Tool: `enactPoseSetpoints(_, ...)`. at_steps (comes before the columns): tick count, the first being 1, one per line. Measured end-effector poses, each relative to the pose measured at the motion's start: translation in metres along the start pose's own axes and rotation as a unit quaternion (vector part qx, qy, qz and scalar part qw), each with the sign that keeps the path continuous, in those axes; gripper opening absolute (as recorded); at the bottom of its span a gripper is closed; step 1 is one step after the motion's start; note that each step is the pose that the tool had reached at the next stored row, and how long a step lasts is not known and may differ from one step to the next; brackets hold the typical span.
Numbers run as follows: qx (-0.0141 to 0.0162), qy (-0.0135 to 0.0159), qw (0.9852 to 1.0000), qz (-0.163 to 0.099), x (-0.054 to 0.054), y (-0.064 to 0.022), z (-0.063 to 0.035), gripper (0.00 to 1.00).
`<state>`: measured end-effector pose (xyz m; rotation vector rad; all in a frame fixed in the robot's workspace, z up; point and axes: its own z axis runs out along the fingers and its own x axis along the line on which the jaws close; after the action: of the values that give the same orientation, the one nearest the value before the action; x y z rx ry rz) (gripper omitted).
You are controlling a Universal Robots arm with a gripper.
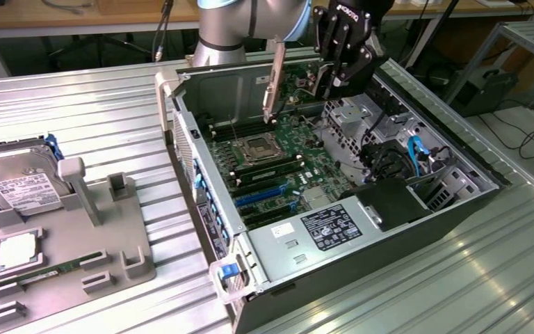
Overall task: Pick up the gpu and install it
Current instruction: 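Insert the gpu into the slot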
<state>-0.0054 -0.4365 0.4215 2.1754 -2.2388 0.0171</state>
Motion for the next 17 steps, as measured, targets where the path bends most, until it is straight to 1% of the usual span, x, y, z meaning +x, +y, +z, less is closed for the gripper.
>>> enactPoseSetpoints(1,0.0000,-0.0001,1.0000,0.000,0.000,0.0000,0.0014,0.28)
enactPoseSetpoints(2,0.0000,-0.0011,1.0000,0.000,0.000,0.0001,0.0029,0.28)
enactPoseSetpoints(5,-0.0001,-0.0060,1.0000,0.001,-0.001,0.0001,0.0050,0.28)
enactPoseSetpoints(6,-0.0002,-0.0067,1.0000,0.001,-0.001,0.0001,0.0059,0.28)
enactPoseSetpoints(7,-0.0002,-0.0071,1.0000,0.001,-0.001,0.0000,0.0069,0.28)
enactPoseSetpoints(11,-0.0002,-0.0072,1.0000,0.001,-0.002,0.0001,0.0137,0.28)
enactPoseSetpoints(17,-0.0002,-0.0072,1.0000,0.001,-0.002,0.0000,0.0174,0.28)
